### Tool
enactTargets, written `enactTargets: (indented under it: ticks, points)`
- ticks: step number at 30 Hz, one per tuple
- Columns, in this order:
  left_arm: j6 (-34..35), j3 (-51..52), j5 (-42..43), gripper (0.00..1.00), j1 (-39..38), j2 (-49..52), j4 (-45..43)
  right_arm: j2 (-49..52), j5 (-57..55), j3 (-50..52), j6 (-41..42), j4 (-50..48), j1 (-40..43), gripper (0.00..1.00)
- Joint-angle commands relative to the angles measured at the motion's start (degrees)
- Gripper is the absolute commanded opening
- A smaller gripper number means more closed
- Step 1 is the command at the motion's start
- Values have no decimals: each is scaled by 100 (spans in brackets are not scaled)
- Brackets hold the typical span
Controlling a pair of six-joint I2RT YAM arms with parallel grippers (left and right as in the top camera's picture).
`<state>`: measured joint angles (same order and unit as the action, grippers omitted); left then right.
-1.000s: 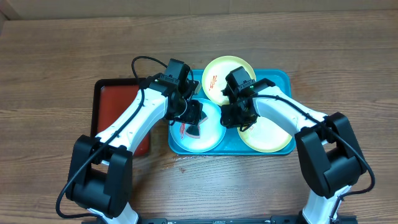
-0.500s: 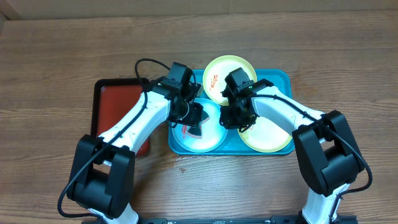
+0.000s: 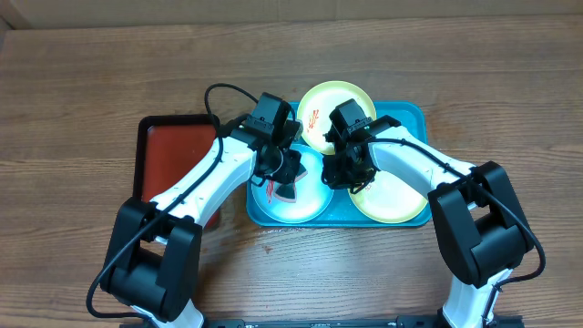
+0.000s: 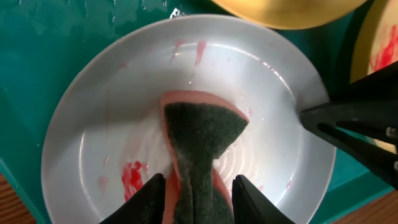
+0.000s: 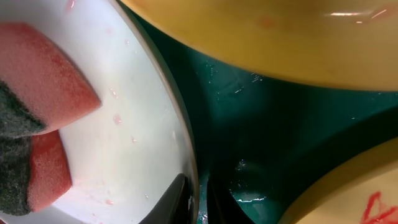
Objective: Clean dirty plates on tray and stack at the side
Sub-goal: 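Hold the white plate with the right gripper and scrub it with the sponge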
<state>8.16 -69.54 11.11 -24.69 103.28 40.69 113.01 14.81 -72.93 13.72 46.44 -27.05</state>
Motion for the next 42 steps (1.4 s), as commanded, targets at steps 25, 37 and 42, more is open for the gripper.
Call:
enactTargets:
  ticks: [25, 37, 42]
  points:
    - [107, 431, -98, 33, -175, 264, -411, 96, -57, 24, 2, -22, 0, 13]
    - [122, 428, -232, 6, -160, 267, -472, 96, -59, 24, 0, -28, 0, 13]
    - [129, 431, -223, 16, -160, 339, -348, 96, -59, 24, 0, -31, 0, 13]
